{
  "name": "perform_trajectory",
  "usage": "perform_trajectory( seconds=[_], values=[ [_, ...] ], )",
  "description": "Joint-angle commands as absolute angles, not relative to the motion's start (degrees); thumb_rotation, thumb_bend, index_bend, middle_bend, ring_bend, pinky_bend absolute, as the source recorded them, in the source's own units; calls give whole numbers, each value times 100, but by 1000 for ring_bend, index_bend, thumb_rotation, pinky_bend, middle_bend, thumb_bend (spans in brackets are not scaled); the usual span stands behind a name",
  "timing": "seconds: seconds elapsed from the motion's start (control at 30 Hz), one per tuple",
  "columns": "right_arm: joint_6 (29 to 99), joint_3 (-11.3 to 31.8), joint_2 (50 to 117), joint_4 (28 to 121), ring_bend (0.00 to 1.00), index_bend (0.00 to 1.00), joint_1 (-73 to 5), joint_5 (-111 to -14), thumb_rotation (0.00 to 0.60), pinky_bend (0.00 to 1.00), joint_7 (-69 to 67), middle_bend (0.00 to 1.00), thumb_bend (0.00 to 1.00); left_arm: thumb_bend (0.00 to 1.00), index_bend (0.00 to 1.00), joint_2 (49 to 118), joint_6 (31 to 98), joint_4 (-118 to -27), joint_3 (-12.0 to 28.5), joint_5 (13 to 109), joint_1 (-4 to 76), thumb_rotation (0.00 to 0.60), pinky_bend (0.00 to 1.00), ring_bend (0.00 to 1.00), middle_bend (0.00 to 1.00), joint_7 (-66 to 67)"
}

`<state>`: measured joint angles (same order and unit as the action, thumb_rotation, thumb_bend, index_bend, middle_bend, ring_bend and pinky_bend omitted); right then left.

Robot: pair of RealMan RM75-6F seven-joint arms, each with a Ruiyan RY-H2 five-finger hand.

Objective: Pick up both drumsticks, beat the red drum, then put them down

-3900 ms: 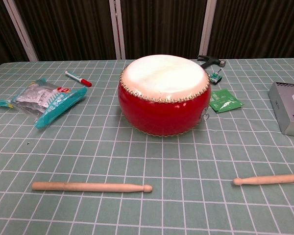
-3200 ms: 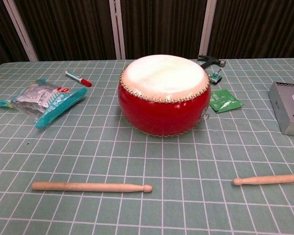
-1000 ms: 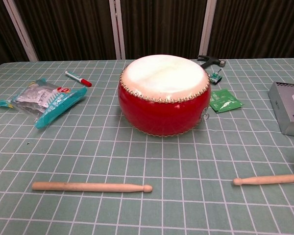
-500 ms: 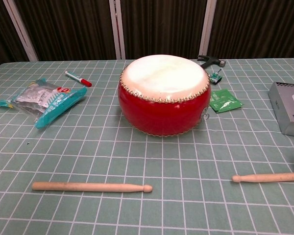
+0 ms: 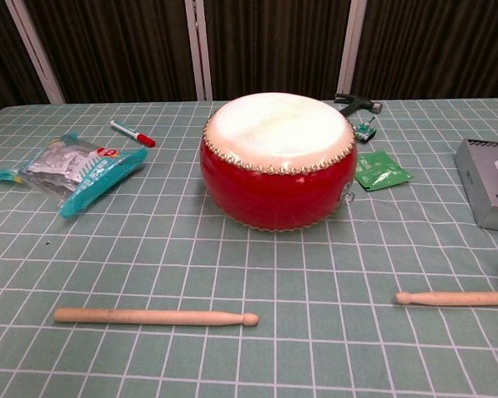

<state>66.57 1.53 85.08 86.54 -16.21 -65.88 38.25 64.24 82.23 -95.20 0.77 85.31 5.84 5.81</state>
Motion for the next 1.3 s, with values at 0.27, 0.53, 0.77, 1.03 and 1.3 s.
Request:
perform_trajectory(
  seconds=[0.27,0.53,0.77,1.03,1.3],
  values=[
    [6710,175,8480,8690,1000,520,-1632,-6448,600,1000,3910,999,363,35,0,6426,8223,-9519,80,8525,586,600,48,0,0,589],
    [6789,204,8399,8771,1000,493,-1641,-6353,600,1000,3962,999,363,36,0,6425,8218,-9527,83,8514,589,600,48,0,0,589],
    [6776,182,8398,8729,1000,473,-1649,-6251,600,1000,4017,1000,363,36,0,6425,8211,-9533,80,8510,589,600,48,0,0,591],
    [6731,182,8432,8639,1000,575,-1673,-6136,600,1000,4047,1000,397,36,0,6420,8215,-9537,82,8509,589,600,48,0,0,588],
    [6764,186,8383,8711,1000,861,-1686,-6159,600,1000,3992,1000,488,36,0,6411,8229,-9545,82,8522,586,600,48,0,0,573]
  ],
)
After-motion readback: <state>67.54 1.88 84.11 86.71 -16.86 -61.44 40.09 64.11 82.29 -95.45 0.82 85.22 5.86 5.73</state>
